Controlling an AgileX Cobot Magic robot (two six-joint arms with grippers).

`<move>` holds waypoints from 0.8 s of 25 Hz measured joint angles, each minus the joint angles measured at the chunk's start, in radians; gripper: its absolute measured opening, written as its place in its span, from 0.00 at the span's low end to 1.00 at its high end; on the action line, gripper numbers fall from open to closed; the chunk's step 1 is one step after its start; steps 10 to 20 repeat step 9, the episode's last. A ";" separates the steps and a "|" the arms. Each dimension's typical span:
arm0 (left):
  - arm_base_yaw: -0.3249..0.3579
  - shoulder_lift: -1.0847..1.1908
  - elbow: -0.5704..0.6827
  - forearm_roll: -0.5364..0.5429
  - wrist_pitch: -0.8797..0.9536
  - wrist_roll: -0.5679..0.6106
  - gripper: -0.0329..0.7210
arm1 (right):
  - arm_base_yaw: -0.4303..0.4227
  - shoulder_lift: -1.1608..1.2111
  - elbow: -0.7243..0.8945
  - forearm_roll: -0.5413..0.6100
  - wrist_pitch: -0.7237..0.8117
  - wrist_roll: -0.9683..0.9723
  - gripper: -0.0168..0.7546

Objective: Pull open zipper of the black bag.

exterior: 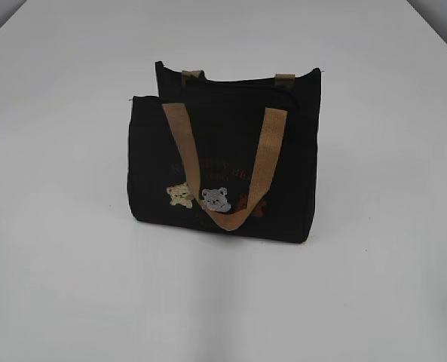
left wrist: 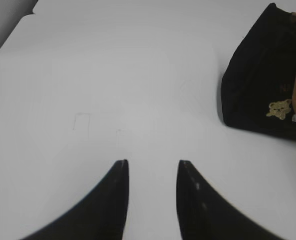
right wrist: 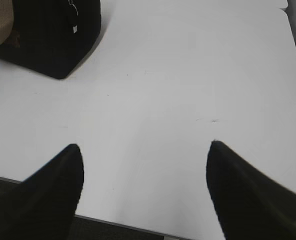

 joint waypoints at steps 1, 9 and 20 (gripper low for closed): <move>0.000 0.000 0.000 0.000 0.000 0.000 0.37 | 0.000 0.000 0.000 0.000 0.000 0.000 0.79; 0.000 0.000 0.000 0.000 0.000 0.000 0.37 | 0.000 0.000 0.000 0.000 0.000 -0.001 0.79; 0.000 0.000 0.000 0.000 0.000 0.000 0.37 | 0.000 0.000 0.000 0.000 0.000 -0.001 0.79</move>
